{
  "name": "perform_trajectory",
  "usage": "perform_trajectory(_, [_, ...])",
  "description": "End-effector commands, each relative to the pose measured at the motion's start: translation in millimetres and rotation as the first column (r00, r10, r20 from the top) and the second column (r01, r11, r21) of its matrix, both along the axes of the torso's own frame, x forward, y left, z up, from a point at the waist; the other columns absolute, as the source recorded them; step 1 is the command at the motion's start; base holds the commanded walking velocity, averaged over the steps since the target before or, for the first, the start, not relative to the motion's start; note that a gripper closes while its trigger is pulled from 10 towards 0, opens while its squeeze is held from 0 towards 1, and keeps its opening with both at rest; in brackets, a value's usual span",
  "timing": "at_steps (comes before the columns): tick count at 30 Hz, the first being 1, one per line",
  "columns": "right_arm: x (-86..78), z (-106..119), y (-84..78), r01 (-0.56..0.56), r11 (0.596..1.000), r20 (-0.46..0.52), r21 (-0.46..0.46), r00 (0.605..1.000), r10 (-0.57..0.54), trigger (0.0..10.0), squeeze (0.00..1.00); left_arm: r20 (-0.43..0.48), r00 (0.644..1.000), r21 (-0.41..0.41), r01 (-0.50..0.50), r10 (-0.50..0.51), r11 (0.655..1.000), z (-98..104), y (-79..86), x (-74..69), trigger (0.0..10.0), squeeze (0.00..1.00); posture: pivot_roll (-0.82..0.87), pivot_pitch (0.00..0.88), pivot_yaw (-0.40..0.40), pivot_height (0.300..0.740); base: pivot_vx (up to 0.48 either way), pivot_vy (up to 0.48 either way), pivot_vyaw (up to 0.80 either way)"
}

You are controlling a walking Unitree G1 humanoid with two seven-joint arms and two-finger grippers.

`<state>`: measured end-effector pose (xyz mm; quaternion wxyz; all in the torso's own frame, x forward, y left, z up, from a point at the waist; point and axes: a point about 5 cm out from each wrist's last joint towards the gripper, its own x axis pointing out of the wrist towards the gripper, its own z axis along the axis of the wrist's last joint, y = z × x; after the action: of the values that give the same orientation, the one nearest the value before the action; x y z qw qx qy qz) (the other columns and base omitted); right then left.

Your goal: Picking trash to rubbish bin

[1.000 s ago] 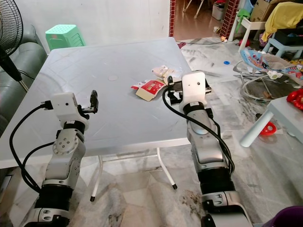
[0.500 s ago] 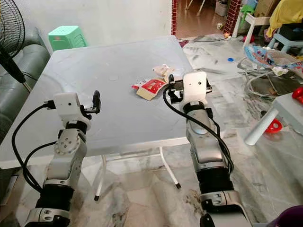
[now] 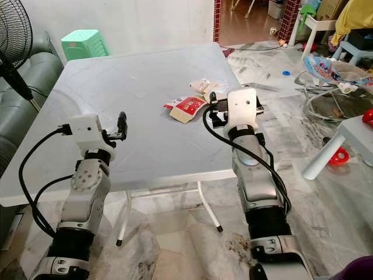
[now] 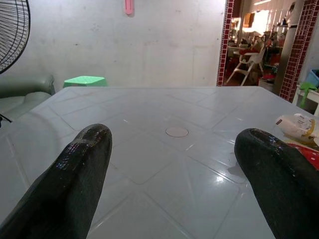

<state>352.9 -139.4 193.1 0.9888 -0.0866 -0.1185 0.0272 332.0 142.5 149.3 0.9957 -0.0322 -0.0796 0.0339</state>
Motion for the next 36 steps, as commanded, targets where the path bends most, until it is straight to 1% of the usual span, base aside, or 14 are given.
perform_trajectory(1, [-0.6,5.1,1.2,-0.009,1.0,0.015,-0.001,1.0,0.009,10.0,0.0,0.01,1.0,0.007,-0.01,0.01,1.0,2.0,1.1,-0.4,10.0,0.0,-0.09,0.014,0.04,0.74,0.0,0.0,0.0])
perform_trajectory(36, [-0.6,5.1,1.2,-0.009,1.0,0.015,-0.001,1.0,0.009,10.0,0.0,0.01,1.0,0.007,-0.01,0.01,1.0,2.0,1.1,-0.4,10.0,0.0,-0.09,0.014,0.04,0.74,0.0,0.0,0.0])
